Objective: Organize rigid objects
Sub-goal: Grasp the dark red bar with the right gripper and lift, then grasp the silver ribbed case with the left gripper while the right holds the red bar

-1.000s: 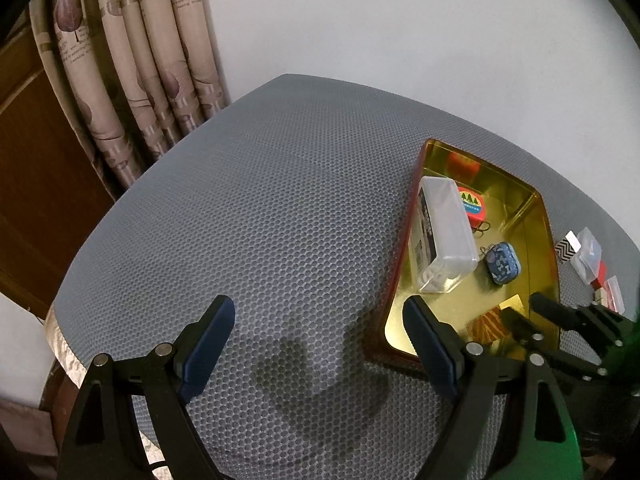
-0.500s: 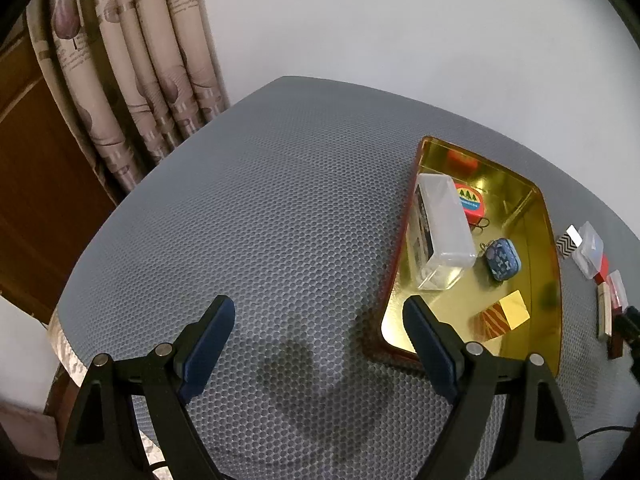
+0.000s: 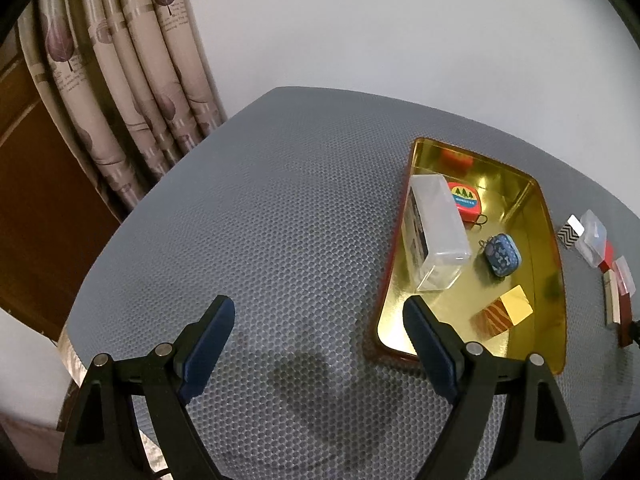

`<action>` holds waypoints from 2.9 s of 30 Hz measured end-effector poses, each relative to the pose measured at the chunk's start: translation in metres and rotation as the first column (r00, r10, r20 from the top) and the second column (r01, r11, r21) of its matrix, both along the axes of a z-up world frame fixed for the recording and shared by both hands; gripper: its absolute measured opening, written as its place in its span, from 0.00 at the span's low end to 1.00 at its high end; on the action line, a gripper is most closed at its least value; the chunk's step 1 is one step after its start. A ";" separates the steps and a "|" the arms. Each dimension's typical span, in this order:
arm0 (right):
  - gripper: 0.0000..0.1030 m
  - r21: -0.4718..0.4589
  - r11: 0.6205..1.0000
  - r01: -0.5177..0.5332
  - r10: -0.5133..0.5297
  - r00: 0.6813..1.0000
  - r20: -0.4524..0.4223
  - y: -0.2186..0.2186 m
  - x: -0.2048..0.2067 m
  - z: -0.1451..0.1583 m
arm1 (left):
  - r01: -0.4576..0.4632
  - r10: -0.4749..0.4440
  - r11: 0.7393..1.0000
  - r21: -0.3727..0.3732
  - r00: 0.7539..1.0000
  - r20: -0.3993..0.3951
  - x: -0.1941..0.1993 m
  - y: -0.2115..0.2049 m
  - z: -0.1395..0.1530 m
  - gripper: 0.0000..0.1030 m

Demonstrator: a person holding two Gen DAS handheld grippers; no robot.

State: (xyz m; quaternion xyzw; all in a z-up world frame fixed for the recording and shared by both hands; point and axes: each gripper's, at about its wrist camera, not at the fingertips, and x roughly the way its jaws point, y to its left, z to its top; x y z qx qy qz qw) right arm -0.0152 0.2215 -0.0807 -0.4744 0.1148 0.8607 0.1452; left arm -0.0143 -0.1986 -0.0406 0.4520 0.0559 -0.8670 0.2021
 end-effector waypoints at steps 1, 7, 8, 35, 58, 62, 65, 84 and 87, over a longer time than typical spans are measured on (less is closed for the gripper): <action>0.38 -0.008 1.000 0.001 -0.001 1.000 -0.001 0.001 -0.001 -0.004 | 0.003 -0.003 1.000 0.000 1.000 0.001 -0.001 0.001 -0.001 0.81; 0.38 -0.014 1.000 -0.027 0.027 1.000 -0.012 0.001 -0.008 -0.017 | 0.008 -0.007 0.999 -0.034 1.000 0.020 -0.004 0.010 -0.002 0.81; 0.38 -0.018 0.999 -0.039 0.039 0.999 -0.019 0.001 -0.010 -0.019 | 0.014 -0.014 0.999 -0.043 1.000 0.022 -0.005 0.013 0.000 0.81; 0.21 0.117 0.993 -0.011 0.024 0.994 -0.106 -0.005 0.020 -0.031 | 0.491 -0.497 0.868 0.076 0.861 0.110 -0.078 0.234 0.001 0.81; 0.22 0.078 0.980 0.181 -0.171 0.979 -0.115 0.057 0.061 -0.034 | 0.490 -0.527 0.848 0.200 0.821 0.219 -0.154 0.330 -0.063 0.81; 0.22 0.074 0.981 0.181 -0.171 0.978 -0.116 0.056 0.065 -0.033 | 0.475 -0.510 0.859 0.191 0.828 0.233 -0.157 0.331 -0.071 0.75; 0.23 0.072 0.981 0.178 -0.169 0.979 -0.117 0.053 0.064 -0.034 | 0.469 -0.512 0.857 0.213 0.821 0.252 -0.158 0.331 -0.078 0.57; 0.23 0.086 0.980 0.179 -0.169 0.979 -0.110 0.052 0.068 -0.033 | 0.516 -0.540 0.842 0.158 0.809 0.233 -0.128 0.335 -0.065 0.25; 0.23 0.086 0.980 0.179 -0.170 0.979 -0.110 0.051 0.064 -0.034 | 0.519 -0.541 0.841 0.153 0.810 0.225 -0.121 0.332 -0.059 0.25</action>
